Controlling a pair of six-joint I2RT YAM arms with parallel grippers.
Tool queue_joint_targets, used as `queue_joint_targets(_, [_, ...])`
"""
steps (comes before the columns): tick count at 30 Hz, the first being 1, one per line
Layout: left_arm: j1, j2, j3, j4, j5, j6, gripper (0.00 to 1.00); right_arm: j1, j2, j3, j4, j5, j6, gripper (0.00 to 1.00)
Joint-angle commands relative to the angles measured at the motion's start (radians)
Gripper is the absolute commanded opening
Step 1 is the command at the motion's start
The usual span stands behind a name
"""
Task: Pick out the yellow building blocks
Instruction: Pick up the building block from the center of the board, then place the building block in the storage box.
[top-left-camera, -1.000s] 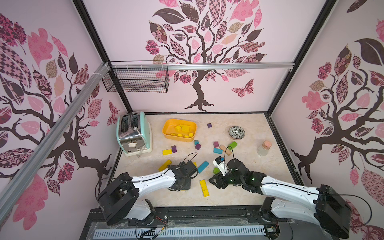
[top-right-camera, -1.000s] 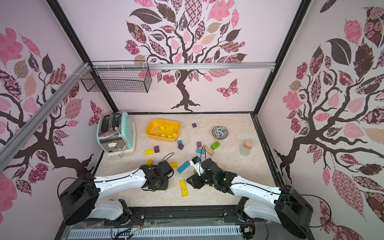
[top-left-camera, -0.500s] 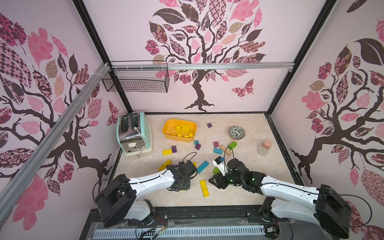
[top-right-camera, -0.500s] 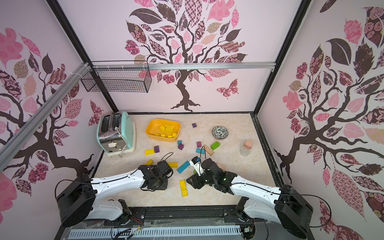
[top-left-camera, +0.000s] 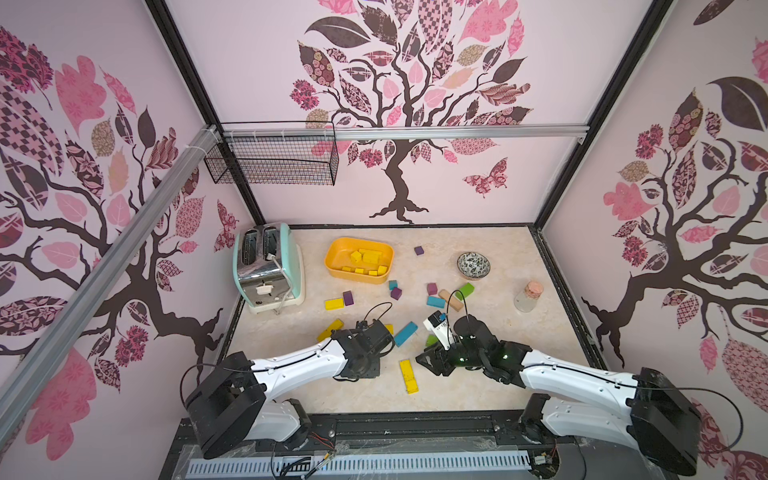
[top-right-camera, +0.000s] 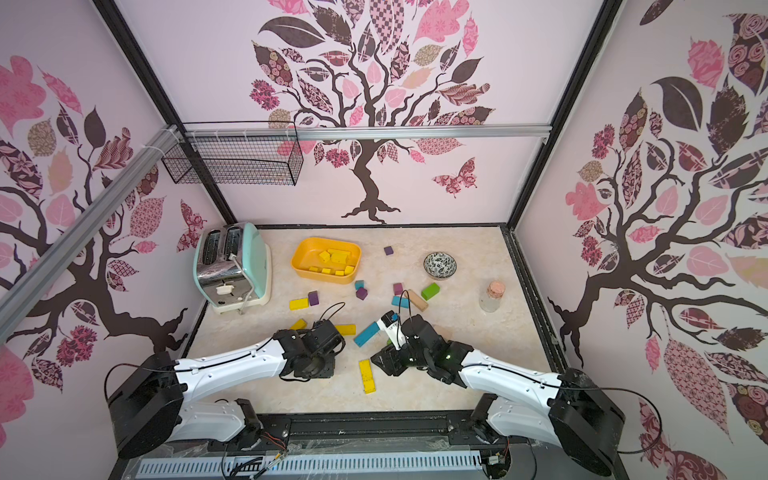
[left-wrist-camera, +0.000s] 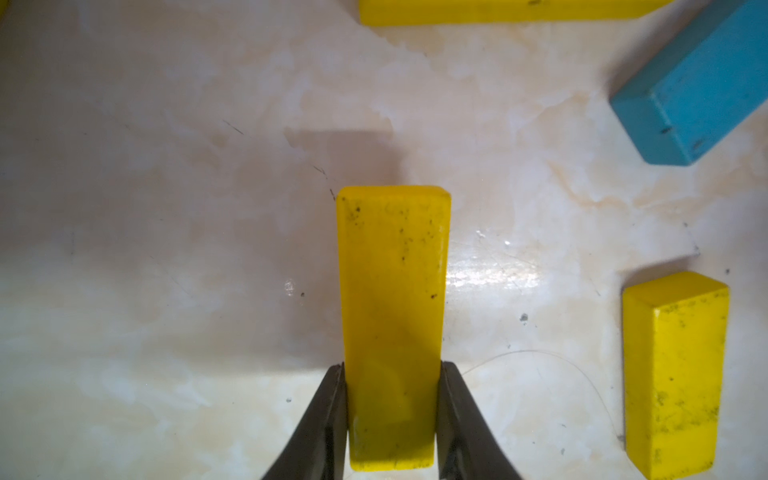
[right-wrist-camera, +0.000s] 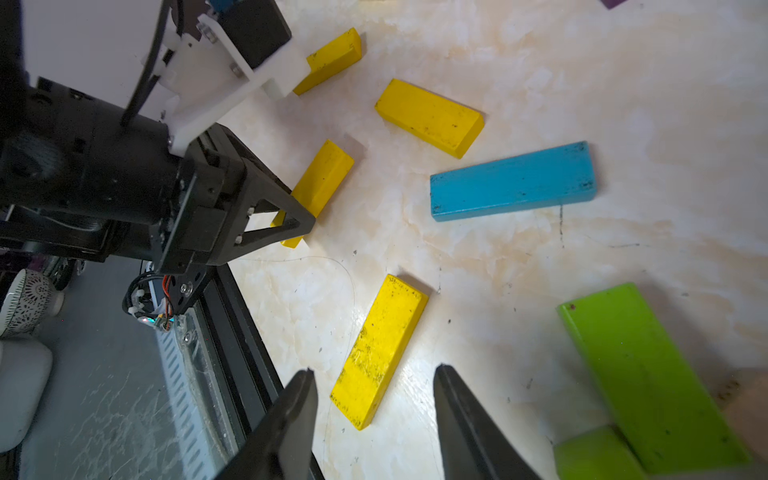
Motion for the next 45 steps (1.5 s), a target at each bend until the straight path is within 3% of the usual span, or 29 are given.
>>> queue_joint_targets(1, [0.007, -0.013, 0.045, -0.014, -0.035, 0.007, 0.29, 0.001, 0.009, 0.039, 0.010, 0.005, -0.015, 0.50])
queue_joint_targets(12, [0.080, -0.001, 0.092, -0.018, 0.001, 0.077, 0.29, 0.001, 0.058, 0.096, 0.027, 0.036, -0.029, 0.51])
queue_joint_targets(20, [0.194, -0.009, 0.149, -0.003, 0.005, 0.206, 0.29, 0.001, 0.120, 0.199, 0.031, 0.077, -0.067, 0.52])
queue_joint_targets(28, [0.311, 0.047, 0.269, 0.007, 0.006, 0.347, 0.29, 0.001, 0.222, 0.298, 0.117, 0.134, -0.127, 0.53])
queue_joint_targets(35, [0.433, 0.099, 0.365, 0.049, 0.052, 0.451, 0.29, -0.001, 0.279, 0.398, 0.080, 0.160, -0.173, 0.54])
queue_joint_targets(45, [0.525, 0.193, 0.488, 0.073, 0.114, 0.543, 0.29, -0.019, 0.317, 0.435, 0.100, 0.227, -0.191, 0.55])
